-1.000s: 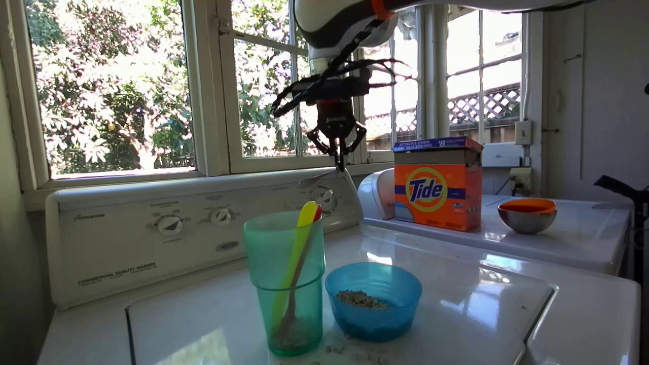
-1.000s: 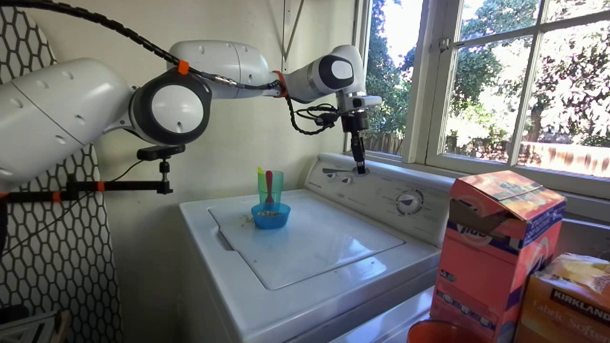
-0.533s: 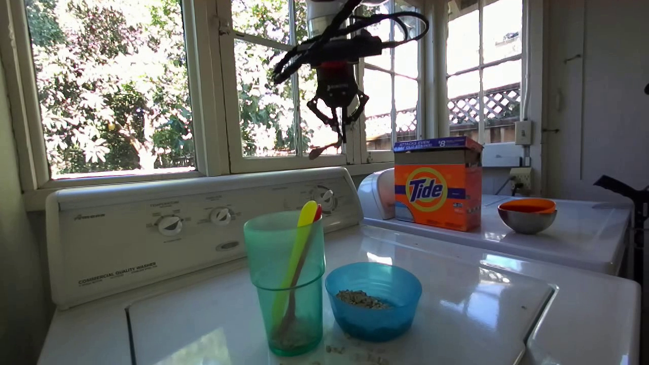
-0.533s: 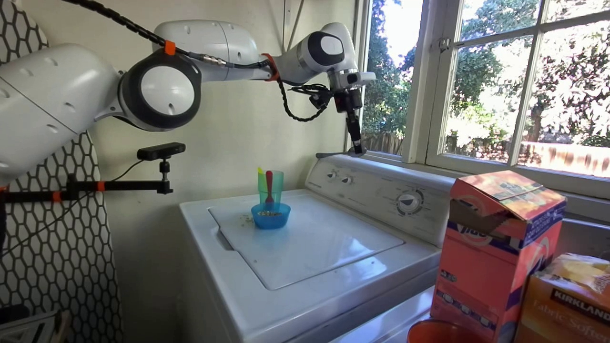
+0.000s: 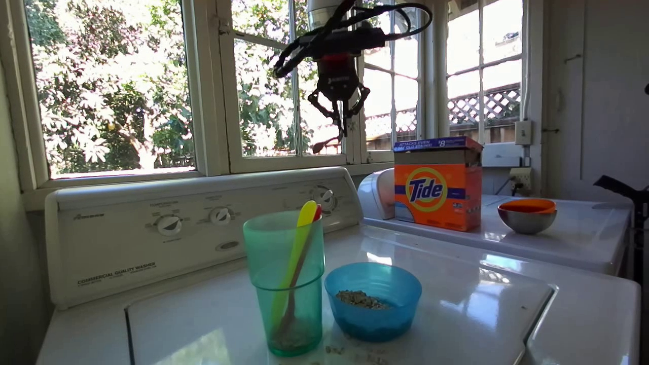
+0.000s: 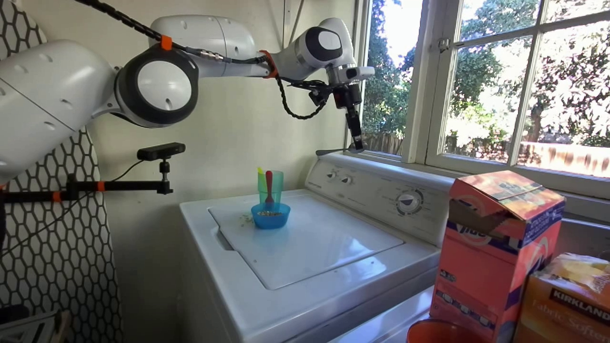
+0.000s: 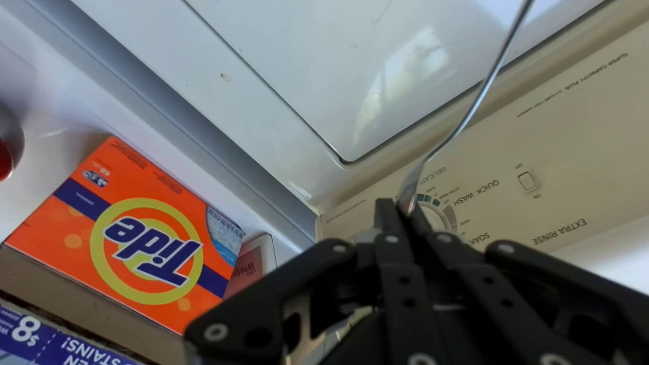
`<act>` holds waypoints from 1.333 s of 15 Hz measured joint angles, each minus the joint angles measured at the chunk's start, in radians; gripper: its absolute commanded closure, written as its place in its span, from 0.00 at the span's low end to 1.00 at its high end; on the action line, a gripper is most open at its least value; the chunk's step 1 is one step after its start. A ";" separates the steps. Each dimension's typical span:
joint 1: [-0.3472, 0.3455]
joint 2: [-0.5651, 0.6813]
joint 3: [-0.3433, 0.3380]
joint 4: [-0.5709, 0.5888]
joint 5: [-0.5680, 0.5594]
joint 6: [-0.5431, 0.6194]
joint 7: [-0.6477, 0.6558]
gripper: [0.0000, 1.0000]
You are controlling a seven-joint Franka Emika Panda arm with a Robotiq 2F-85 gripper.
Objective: Put the silver spoon inside the green cup.
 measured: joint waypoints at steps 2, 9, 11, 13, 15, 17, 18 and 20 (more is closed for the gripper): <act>0.045 -0.006 -0.001 0.000 -0.046 -0.001 -0.059 0.99; 0.183 -0.119 0.011 -0.041 -0.071 -0.018 -0.189 0.99; 0.195 -0.158 0.021 -0.085 -0.069 -0.023 -0.229 0.99; 0.199 -0.197 0.038 -0.144 -0.060 -0.022 -0.230 0.99; 0.204 -0.238 0.043 -0.215 -0.054 0.006 -0.143 0.99; 0.209 -0.277 0.045 -0.298 -0.050 0.074 -0.020 0.99; 0.214 -0.295 0.043 -0.341 -0.055 0.119 0.043 0.99; 0.229 -0.328 0.036 -0.427 -0.079 0.212 0.163 0.99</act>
